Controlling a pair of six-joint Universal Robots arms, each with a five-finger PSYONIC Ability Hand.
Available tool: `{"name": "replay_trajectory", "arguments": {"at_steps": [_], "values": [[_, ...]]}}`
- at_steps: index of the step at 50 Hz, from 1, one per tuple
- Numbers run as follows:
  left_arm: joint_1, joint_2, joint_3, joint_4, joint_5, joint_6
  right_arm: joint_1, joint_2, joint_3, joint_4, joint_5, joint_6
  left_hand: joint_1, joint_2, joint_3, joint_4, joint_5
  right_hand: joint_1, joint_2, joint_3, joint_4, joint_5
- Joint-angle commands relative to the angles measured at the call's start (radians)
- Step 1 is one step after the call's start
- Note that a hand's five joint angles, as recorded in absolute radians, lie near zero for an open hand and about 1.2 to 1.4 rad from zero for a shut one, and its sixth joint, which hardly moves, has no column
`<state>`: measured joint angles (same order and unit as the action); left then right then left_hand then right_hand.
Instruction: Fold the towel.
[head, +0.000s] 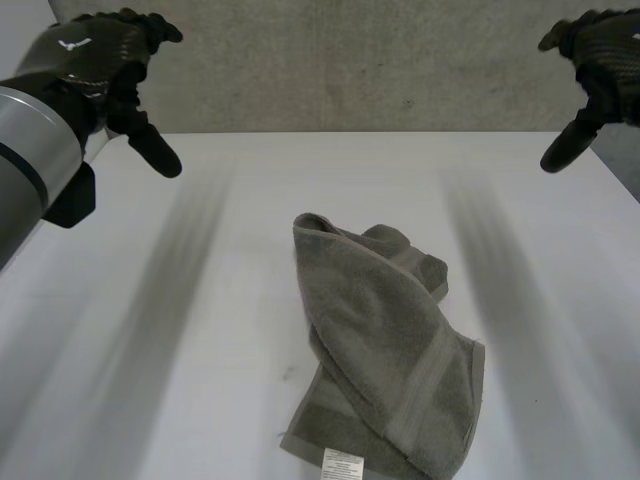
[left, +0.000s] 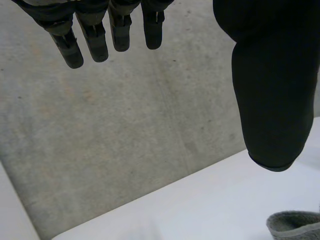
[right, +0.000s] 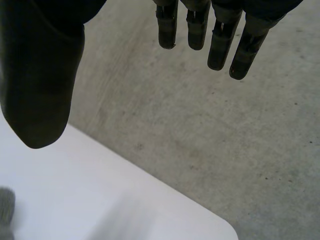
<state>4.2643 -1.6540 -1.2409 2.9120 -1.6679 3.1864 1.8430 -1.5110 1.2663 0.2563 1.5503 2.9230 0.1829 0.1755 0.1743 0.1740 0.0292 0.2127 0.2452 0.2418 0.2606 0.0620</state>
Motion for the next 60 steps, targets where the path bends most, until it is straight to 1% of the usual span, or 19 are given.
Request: {"name": "replay_trajectory", "arguments": {"at_steps": [1,8,14,21,32,38,39,40,41,42,46,51,53,54,56,57,58,59,60], "values": [[0.000,-0.110,-0.026,0.091,0.138,0.027,0.010,0.041,0.047,0.043,-0.022,-0.234,0.001,0.009,0.010,0.010,-0.020,-0.038,-0.071,-0.067,-0.086,-0.062],[0.003,-0.268,-0.045,0.161,0.283,0.119,0.058,0.098,0.085,0.087,-0.025,-0.163,0.001,0.009,0.010,0.010,-0.020,-0.028,-0.060,-0.057,-0.076,-0.052],[0.003,-0.412,-0.051,0.294,0.372,0.217,0.056,0.155,0.194,0.015,-0.064,0.076,0.028,0.035,0.036,0.037,0.007,-0.034,-0.066,-0.063,-0.082,-0.058],[0.003,-0.536,-0.052,0.427,0.508,0.267,0.059,0.216,0.343,-0.181,-0.185,0.338,0.066,0.073,0.074,0.075,0.045,-0.019,-0.052,-0.048,-0.067,-0.043],[0.002,-0.650,-0.038,0.484,0.597,0.268,0.127,0.341,0.360,-0.241,-0.185,0.361,0.257,0.264,0.265,0.266,0.236,0.069,0.036,0.040,0.021,0.045],[0.002,-0.693,-0.035,0.541,0.599,0.268,0.145,0.404,0.347,-0.246,-0.185,0.364,0.703,0.710,0.711,0.712,0.682,0.459,0.427,0.430,0.412,0.436],[0.002,-0.698,-0.035,0.547,0.599,0.268,0.150,0.408,0.338,-0.246,-0.182,0.364,0.802,0.809,0.810,0.811,0.781,0.709,0.677,0.680,0.661,0.686],[0.002,-0.698,-0.035,0.547,0.599,0.268,0.150,0.408,0.338,-0.246,-0.182,0.364,0.803,0.810,0.811,0.812,0.782,0.712,0.679,0.683,0.664,0.688],[0.000,-0.698,-0.034,0.552,0.599,0.270,0.150,0.405,0.323,-0.252,-0.171,0.361,1.012,1.019,1.021,1.021,0.991,1.052,1.019,1.023,1.004,1.028],[0.000,-0.698,-0.029,0.555,0.597,0.273,0.150,0.397,0.297,-0.259,-0.158,0.354,1.211,1.219,1.220,1.220,1.190,1.182,1.150,1.153,1.134,1.158],[0.000,-0.687,0.009,0.581,0.593,0.290,0.148,0.361,0.203,-0.284,-0.139,0.331,1.213,1.221,1.222,1.222,1.192,1.184,1.151,1.154,1.136,1.160],[-0.003,-0.602,0.138,0.621,0.554,0.283,0.163,0.298,-0.024,-0.299,-0.131,0.160,1.213,1.221,1.222,1.222,1.192,1.184,1.151,1.154,1.136,1.160],[-0.004,-0.508,0.233,0.639,0.426,0.242,0.194,0.258,-0.135,-0.400,-0.137,0.014,1.213,1.221,1.222,1.222,1.192,1.184,1.151,1.154,1.136,1.160],[-0.004,-0.507,0.233,0.639,0.425,0.242,0.194,0.258,-0.136,-0.401,-0.137,0.013,1.213,1.221,1.222,1.222,1.192,1.184,1.151,1.154,1.136,1.160],[0.000,-0.411,0.282,0.680,0.221,0.166,0.220,0.210,-0.153,-0.616,-0.147,-0.100,1.213,1.221,1.222,1.222,1.192,1.184,1.151,1.154,1.136,1.160],[0.000,-0.411,0.282,0.681,0.220,0.165,0.220,0.210,-0.153,-0.617,-0.147,-0.100,1.213,1.221,1.222,1.222,1.192,1.184,1.151,1.154,1.136,1.160],[0.002,-0.359,0.278,0.703,0.118,0.124,0.228,0.190,-0.156,-0.688,-0.136,-0.138,1.213,1.221,1.222,1.222,1.192,1.184,1.151,1.154,1.136,1.160],[0.002,-0.359,0.278,0.704,0.117,0.124,0.228,0.190,-0.156,-0.689,-0.136,-0.139,1.213,1.221,1.222,1.222,1.192,1.184,1.151,1.154,1.136,1.160],[0.003,-0.318,0.259,0.717,0.037,0.091,0.226,0.189,-0.159,-0.686,-0.131,-0.168,1.213,1.221,1.222,1.222,1.192,1.184,1.151,1.154,1.136,1.160]]}}
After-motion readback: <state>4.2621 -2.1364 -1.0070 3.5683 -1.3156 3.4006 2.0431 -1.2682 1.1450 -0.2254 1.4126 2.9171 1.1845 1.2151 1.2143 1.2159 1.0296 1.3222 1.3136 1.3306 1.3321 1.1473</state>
